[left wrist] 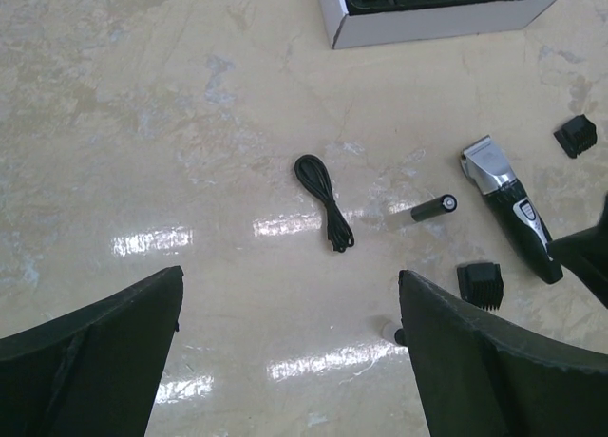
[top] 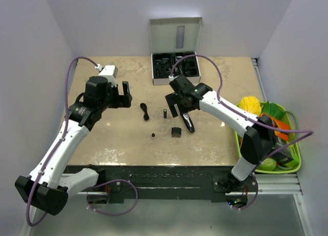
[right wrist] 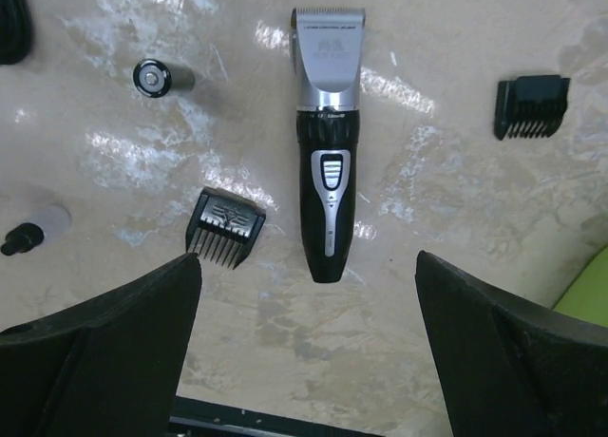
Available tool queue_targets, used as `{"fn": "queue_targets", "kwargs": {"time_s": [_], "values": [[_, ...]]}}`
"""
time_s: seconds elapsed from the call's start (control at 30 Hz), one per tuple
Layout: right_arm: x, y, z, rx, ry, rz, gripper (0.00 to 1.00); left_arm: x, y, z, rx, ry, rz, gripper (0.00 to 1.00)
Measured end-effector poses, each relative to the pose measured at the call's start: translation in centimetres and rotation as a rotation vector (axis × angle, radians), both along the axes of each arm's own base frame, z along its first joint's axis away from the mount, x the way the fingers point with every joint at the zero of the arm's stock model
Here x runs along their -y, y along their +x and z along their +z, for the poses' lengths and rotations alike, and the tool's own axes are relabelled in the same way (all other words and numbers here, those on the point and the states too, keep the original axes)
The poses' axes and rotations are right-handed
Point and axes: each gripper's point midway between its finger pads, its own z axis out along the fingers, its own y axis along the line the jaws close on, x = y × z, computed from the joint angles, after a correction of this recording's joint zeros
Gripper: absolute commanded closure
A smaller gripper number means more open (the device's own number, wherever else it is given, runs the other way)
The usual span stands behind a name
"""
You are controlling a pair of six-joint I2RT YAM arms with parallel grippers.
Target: Sort the hair-cutting tools
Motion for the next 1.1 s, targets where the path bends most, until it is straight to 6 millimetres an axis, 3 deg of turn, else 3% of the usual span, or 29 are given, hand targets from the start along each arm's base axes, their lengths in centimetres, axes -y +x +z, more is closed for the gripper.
{"fn": "queue_targets", "kwargs": {"time_s": [0.13, 0.3, 0.43, 0.63, 0.97, 1.1], "values": [[-0.8, 0.4, -2.6, -0.049, -0.028, 0.030, 0.05, 0.0, -0.5, -0.4, -0.011, -0.003, -0.010, 0.00], [-1.3, 1.5, -3.6, -0.057, -0.008, 0.055, 0.07, 0.1, -0.8, -0.2, -0.005, -0.012, -0.020, 0.00], [-0.7, 2.5, -4.3, -0.066, 0.042, 0.043, 0.10, 0.2, -1.0, 0.1, 0.001, -0.019, -0.028, 0.00], [0.8, 3.2, -6.8, -0.119, 0.056, 0.014, 0.12, 0.3, -1.2, -0.6, -0.014, -0.017, -0.032, 0.00], [1.2, 2.3, -10.8, -0.191, 0.015, 0.013, 0.18, 0.4, -1.1, -1.2, -0.031, -0.012, -0.034, 0.00], [1.9, 1.7, -12.0, -0.210, -0.018, 0.000, 0.30, 0.4, -1.0, -1.3, -0.035, -0.010, -0.034, 0.00]]}}
